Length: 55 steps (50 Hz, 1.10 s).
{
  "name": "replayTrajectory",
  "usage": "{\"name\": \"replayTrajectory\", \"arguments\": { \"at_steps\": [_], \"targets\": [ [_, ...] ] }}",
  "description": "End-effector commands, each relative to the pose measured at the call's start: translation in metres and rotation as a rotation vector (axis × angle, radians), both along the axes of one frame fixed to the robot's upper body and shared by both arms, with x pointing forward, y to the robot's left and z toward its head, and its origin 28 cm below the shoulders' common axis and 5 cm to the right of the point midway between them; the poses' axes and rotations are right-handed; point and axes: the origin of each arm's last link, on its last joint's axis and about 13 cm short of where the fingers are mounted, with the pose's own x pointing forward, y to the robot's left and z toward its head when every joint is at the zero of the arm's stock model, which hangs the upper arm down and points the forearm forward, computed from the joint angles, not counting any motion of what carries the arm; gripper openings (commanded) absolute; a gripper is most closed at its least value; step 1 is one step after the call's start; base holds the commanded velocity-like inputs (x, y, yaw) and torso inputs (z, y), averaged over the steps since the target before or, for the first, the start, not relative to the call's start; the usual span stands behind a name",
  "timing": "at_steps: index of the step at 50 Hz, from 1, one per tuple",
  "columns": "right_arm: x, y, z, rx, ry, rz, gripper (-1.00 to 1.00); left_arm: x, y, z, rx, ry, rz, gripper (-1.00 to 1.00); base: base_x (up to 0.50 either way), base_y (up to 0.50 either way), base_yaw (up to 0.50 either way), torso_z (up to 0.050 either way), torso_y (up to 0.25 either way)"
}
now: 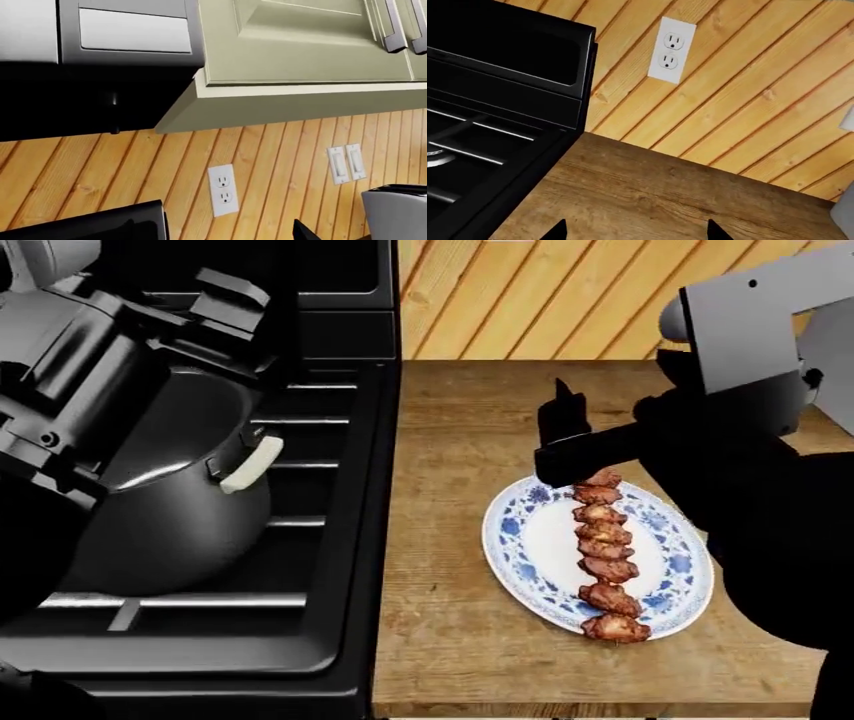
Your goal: Frozen meat rests on a plate on the counter. Retrieve the meat and place it in a pot on a burner. Then turn the burner on.
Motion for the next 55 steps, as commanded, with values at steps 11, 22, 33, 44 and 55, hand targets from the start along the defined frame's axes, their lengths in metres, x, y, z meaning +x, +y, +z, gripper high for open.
{"name": "replayTrajectory", "arguments": {
  "at_steps": [11, 22, 33, 44, 55],
  "targets": [
    [0.032, -0.001, 0.005, 0.164, 0.229, -0.130, 1.00, 0.004, 0.007, -0.002, -0.017, 0.127, 0.001, 1.00, 0.00, 0.00, 0.00, 0.000, 0.000],
    [0.028, -0.002, -0.003, 0.177, 0.332, -0.165, 1.00, 0.007, 0.014, -0.003, 0.000, 0.234, 0.027, 1.00, 0.00, 0.00, 0.00, 0.000, 0.000],
    [0.026, -0.003, -0.006, 0.153, 0.383, -0.181, 1.00, 0.003, 0.017, 0.004, 0.005, 0.214, 0.036, 1.00, 0.00, 0.00, 0.00, 0.000, 0.000],
    [0.065, 0.002, -0.033, 0.143, 0.412, -0.190, 1.00, 0.006, 0.020, 0.004, -0.005, 0.204, 0.042, 1.00, 0.00, 0.00, 0.00, 0.000, 0.000],
    [0.084, -0.002, -0.051, 0.159, 0.450, -0.208, 1.00, 0.003, 0.021, 0.006, -0.004, 0.193, 0.048, 1.00, 0.00, 0.00, 0.00, 0.000, 0.000]
  ]
}}
